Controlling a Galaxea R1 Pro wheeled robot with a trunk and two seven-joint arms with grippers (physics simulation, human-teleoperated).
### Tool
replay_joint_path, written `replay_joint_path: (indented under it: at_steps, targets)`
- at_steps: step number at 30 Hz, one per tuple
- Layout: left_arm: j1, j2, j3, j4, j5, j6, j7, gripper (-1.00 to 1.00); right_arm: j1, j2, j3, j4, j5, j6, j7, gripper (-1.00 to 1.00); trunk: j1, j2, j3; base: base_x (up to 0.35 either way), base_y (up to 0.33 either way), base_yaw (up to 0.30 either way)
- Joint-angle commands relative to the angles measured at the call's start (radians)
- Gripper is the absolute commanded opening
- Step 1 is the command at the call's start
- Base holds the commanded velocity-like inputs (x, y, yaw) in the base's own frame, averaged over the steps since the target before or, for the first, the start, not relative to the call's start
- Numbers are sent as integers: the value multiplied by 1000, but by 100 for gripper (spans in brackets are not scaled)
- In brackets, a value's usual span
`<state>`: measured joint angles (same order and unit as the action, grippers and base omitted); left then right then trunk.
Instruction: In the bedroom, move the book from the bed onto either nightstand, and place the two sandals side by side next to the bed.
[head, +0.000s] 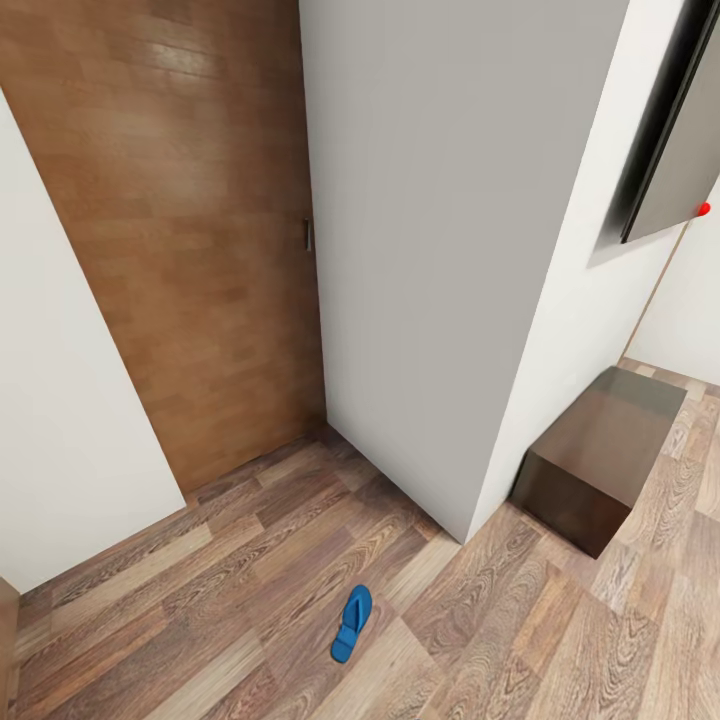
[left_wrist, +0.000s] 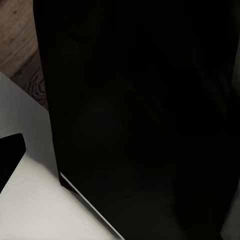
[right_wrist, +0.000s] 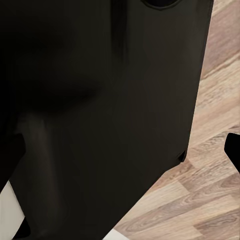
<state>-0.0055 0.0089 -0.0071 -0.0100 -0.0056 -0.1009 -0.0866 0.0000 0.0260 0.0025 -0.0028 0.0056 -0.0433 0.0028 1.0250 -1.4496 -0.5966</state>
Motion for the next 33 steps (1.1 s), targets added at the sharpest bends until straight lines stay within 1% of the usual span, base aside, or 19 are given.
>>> replay_joint_path:
  at_steps: [1, 12, 33]
  targets:
    - [0, 0, -1, 1, -1, -3, -3, 100, 0, 0, 0, 0, 1, -3, 0, 100, 0, 0, -1, 26, 1, 0]
    - [-1, 0, -1, 1, -1, -6, -2, 100, 0, 0, 0, 0, 1, -2, 0, 100, 0, 0, -1, 68, 0, 0]
    - [-1, -7, -2, 1, -1, -6, -3, 100, 0, 0, 2, 0, 3, -1, 0, 100, 0, 0, -1, 6, 0, 0]
